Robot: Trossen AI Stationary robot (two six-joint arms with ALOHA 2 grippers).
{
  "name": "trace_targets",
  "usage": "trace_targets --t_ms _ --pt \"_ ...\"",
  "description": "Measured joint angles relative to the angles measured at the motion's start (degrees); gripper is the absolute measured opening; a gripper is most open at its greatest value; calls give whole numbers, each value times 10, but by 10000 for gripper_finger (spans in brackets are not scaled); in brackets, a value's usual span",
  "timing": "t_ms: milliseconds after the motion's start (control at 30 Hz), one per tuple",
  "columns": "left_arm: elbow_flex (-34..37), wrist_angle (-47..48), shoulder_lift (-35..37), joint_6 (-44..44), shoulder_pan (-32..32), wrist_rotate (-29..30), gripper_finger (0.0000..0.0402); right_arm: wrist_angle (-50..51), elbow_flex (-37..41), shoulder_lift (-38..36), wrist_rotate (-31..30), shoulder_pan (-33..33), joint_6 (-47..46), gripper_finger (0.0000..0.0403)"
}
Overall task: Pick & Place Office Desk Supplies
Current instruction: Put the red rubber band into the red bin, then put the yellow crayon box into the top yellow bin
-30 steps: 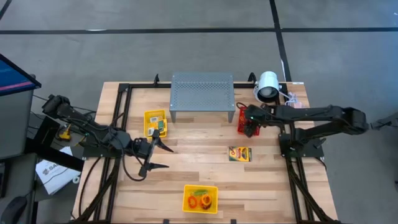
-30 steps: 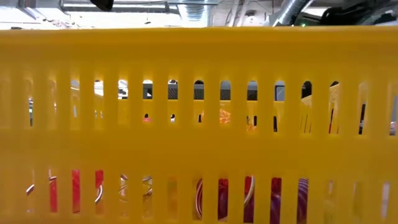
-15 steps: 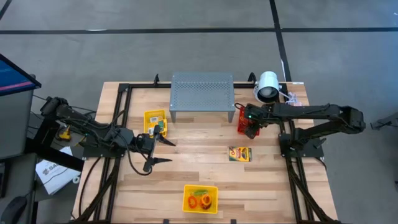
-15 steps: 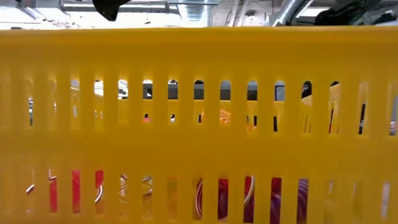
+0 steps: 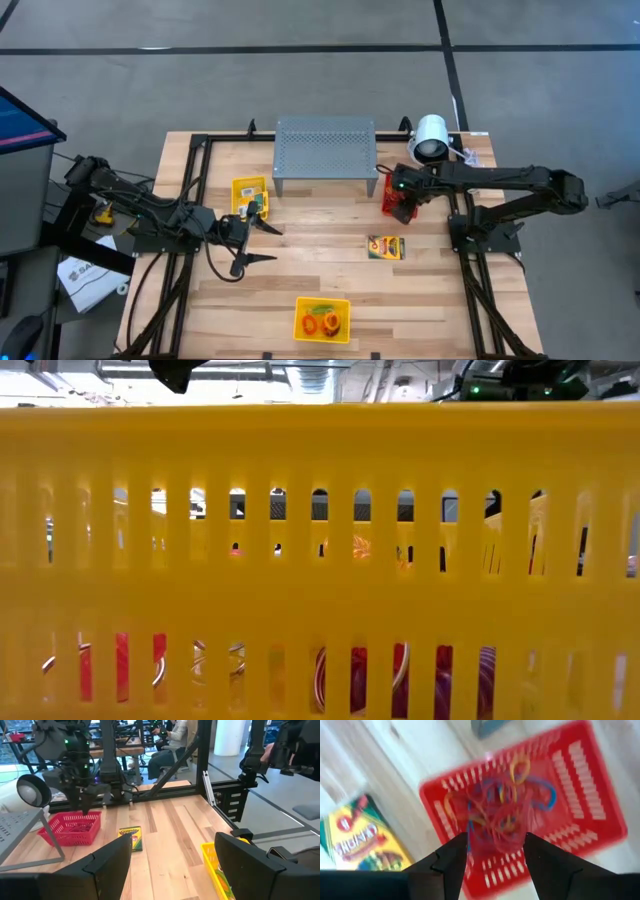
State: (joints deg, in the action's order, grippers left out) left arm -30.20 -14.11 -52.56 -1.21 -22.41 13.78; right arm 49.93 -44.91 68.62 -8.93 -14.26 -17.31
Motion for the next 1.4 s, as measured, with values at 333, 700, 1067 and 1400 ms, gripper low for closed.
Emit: trace_targets --t_ms 333,700,1067,1400 --pt "0 0 0 0 0 0 280 42 -2 9 13 19 21 187" --pt "0 0 0 0 0 0 280 37 -4 38 -6 -22 55 231" --pt "0 7 0 -14 3 2 280 58 -33 48 -75 -49 108 265" --pt "0 13 0 -14 10 2 280 71 -36 48 -130 10 134 265"
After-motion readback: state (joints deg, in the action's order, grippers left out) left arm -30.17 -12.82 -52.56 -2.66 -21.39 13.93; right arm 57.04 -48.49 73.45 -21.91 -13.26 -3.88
